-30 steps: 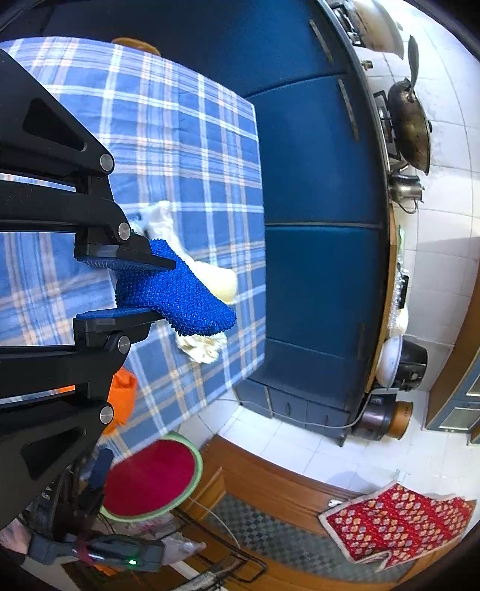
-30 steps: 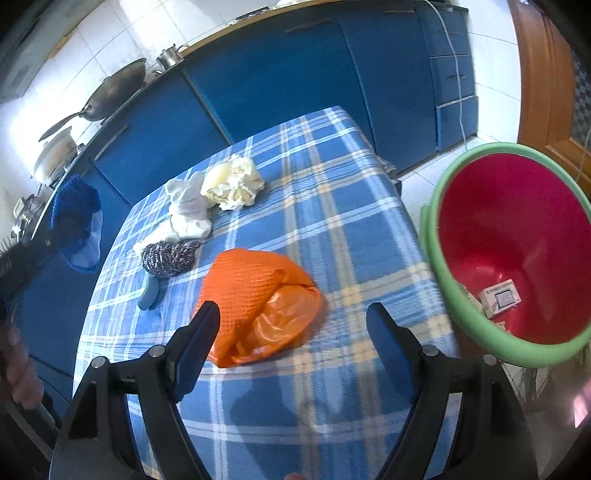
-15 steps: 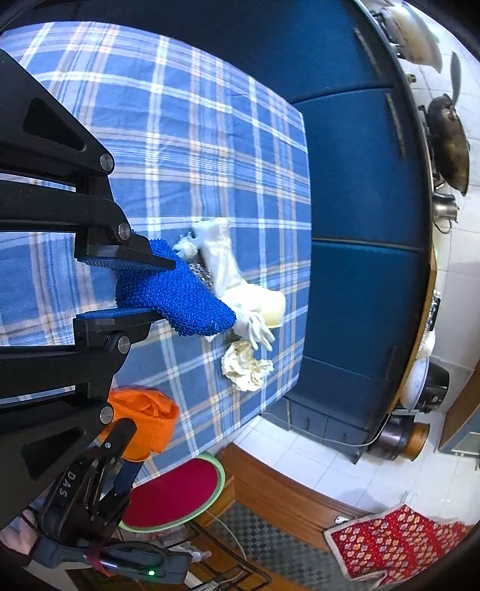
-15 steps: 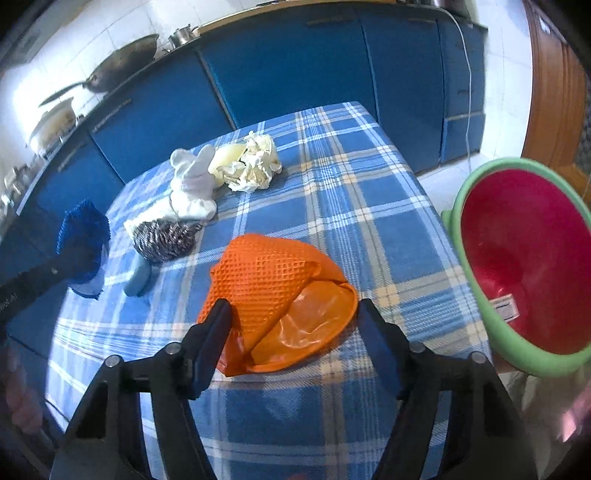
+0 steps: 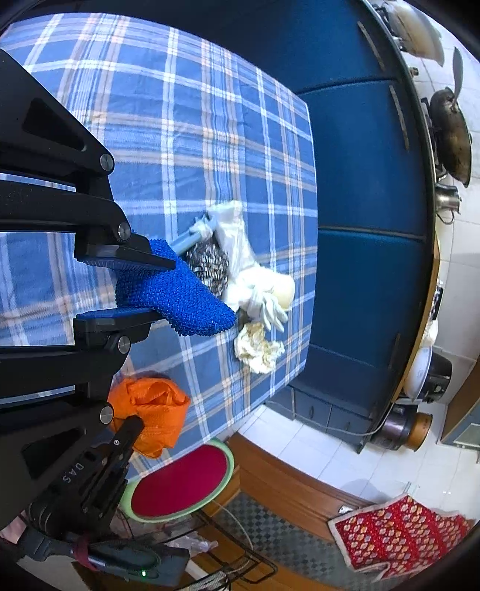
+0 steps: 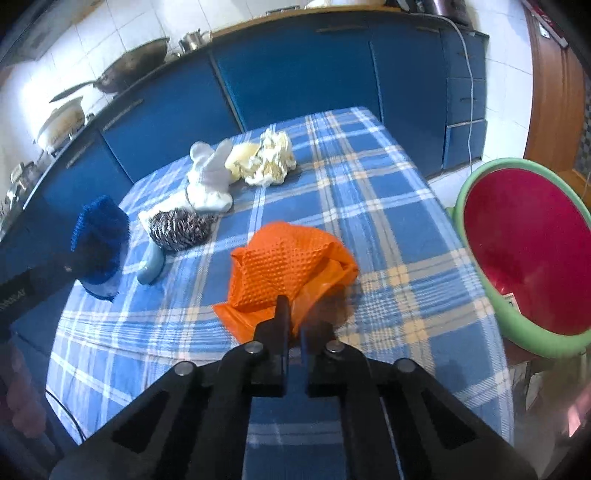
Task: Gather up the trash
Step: 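Carry the cloth and mesh bag over the red bucket and open both grippers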
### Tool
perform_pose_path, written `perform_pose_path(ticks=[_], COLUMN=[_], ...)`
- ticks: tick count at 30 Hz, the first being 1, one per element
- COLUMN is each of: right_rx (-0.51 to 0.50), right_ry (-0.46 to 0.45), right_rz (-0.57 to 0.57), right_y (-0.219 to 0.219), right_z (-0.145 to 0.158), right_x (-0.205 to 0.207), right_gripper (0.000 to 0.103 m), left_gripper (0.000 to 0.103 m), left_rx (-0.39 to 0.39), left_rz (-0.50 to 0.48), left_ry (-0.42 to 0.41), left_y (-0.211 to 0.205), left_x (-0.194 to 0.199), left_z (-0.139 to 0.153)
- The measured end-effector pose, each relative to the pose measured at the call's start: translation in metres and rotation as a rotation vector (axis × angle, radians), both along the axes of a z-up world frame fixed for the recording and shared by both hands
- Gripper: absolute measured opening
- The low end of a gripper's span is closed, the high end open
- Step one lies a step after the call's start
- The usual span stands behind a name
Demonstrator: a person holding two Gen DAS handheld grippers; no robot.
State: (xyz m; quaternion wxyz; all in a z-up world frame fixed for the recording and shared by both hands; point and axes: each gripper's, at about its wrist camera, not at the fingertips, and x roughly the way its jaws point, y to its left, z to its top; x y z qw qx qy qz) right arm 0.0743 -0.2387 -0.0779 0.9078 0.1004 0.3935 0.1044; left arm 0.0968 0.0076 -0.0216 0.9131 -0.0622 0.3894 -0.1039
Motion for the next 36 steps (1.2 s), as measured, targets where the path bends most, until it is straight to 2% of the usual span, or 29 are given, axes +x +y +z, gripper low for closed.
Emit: perform_pose_path(ticks=[10, 19, 28, 36], right_rx=[0.059, 0.079, 0.095, 0.112], right_ry=[-0.105, -0.168, -0.161, -0.097], right_rz=[-0.118, -0.237, -0.332, -0.408], right_y=[-0.047, -0.112, -0.167, -0.207], right_z=[0.034, 0.05, 0.042, 0.016], right_x=[-0.027, -0.037, -0.03, -0.025], right_gripper=[0.005, 0.005, 0.005, 0.005], left_gripper=[0.017, 0.017, 0.017, 0.017], left_rx=[-0.021, -0.039, -0.017, 0.023], left_rz=[-0.11, -0.243, -0.348, -0.436], left_ry=[0.01, 0.01, 0.026, 0.065], left_y=[-0.04, -0.103, -0.168, -0.225], left_x=[0.004, 0.016, 0.029, 0.044], left_z=[0.007, 0.016, 0.015, -0.002])
